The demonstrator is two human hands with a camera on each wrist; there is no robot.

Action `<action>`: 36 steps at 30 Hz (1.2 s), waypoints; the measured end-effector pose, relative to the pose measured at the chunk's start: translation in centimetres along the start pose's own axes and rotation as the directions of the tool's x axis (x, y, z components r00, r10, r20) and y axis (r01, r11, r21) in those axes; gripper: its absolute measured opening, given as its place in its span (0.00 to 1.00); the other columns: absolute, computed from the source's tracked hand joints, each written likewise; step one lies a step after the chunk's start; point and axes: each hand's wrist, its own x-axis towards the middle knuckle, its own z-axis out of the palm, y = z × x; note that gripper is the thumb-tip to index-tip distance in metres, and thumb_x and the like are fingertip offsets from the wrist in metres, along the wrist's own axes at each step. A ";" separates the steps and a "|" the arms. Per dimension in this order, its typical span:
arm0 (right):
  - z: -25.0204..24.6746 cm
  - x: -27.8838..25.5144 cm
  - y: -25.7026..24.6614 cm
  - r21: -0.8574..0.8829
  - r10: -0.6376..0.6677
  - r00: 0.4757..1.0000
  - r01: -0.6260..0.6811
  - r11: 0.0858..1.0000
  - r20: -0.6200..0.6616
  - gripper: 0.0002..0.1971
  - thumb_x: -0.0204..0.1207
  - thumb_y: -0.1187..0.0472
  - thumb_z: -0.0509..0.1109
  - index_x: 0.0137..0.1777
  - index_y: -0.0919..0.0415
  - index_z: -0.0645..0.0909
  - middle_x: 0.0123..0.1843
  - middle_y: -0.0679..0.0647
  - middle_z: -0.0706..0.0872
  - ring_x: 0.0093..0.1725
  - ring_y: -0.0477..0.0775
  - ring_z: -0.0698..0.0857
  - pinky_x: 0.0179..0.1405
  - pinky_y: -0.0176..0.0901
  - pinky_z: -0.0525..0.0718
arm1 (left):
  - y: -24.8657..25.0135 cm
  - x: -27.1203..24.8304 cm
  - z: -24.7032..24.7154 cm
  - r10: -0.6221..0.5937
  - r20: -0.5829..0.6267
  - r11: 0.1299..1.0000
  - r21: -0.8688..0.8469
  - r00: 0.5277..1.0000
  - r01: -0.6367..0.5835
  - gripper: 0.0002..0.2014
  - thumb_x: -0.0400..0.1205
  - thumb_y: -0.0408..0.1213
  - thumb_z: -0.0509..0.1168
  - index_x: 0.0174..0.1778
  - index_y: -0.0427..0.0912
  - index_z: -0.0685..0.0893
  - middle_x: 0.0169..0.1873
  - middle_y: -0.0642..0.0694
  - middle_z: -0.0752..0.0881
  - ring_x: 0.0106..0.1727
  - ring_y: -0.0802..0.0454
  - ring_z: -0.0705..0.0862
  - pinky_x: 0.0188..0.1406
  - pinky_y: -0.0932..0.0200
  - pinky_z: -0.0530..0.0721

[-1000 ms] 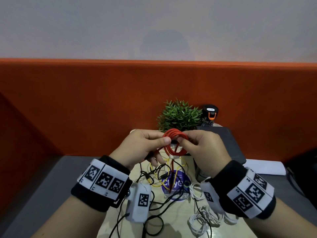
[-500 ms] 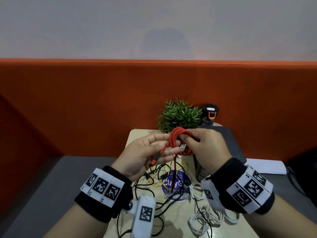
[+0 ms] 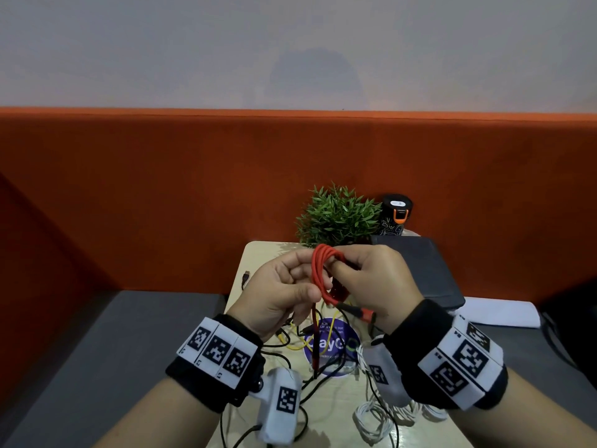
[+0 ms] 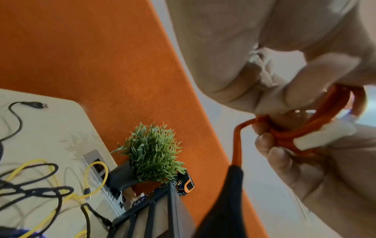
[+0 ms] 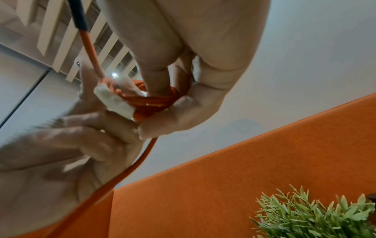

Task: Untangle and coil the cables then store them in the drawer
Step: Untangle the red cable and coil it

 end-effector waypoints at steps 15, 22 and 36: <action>-2.1 -0.3 0.5 0.423 0.092 0.994 -0.109 0.900 0.061 0.08 0.74 0.68 0.73 0.38 0.57 0.91 0.36 0.62 0.90 0.31 0.62 0.84 0.31 0.49 0.89 | 1.5 0.5 1.1 0.277 -0.079 0.773 0.611 0.958 -0.173 0.20 0.70 0.26 0.71 0.44 0.56 0.72 0.37 0.42 0.80 0.38 0.55 0.79 0.31 0.69 0.74; -2.1 -0.3 0.6 0.431 0.113 0.991 -0.131 0.893 0.067 0.06 0.73 0.68 0.74 0.39 0.59 0.92 0.36 0.63 0.91 0.29 0.62 0.84 0.37 0.55 0.89 | 1.6 0.7 1.4 0.252 -0.139 0.778 0.617 0.958 -0.116 0.23 0.73 0.22 0.73 0.49 0.53 0.72 0.36 0.52 0.80 0.33 0.52 0.82 0.25 0.49 0.87; -2.1 -0.3 0.2 0.564 0.087 0.971 -0.202 0.801 0.224 0.09 0.70 0.59 0.73 0.37 0.66 0.83 0.27 0.63 0.84 0.25 0.58 0.83 0.31 0.51 0.89 | 3.5 1.1 1.5 0.079 -0.263 0.937 0.348 0.962 0.018 0.21 0.70 0.15 0.70 0.44 0.42 0.70 0.30 0.48 0.75 0.25 0.54 0.82 0.17 0.60 0.80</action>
